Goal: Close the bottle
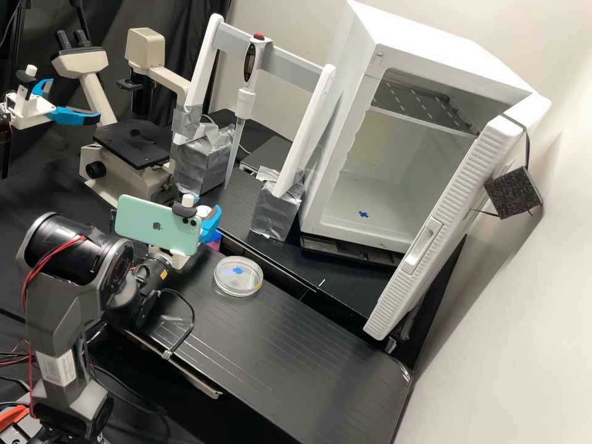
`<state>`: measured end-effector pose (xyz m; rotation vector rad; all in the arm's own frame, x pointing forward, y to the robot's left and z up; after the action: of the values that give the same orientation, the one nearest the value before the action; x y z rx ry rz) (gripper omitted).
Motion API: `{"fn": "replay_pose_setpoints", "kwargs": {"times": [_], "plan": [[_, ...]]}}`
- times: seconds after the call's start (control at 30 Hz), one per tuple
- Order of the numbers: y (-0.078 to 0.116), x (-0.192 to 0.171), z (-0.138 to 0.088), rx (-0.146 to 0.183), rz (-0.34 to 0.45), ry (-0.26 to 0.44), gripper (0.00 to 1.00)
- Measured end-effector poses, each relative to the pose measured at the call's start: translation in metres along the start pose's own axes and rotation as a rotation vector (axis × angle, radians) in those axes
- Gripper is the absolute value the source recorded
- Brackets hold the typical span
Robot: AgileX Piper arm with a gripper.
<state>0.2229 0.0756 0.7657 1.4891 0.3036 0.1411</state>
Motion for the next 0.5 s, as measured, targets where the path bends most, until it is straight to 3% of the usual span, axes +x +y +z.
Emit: {"fn": "replay_pose_setpoints", "kwargs": {"times": [0.5], "plan": [[-0.0058,-0.0003,-0.0061,0.003,-0.026,0.027,0.00]]}}
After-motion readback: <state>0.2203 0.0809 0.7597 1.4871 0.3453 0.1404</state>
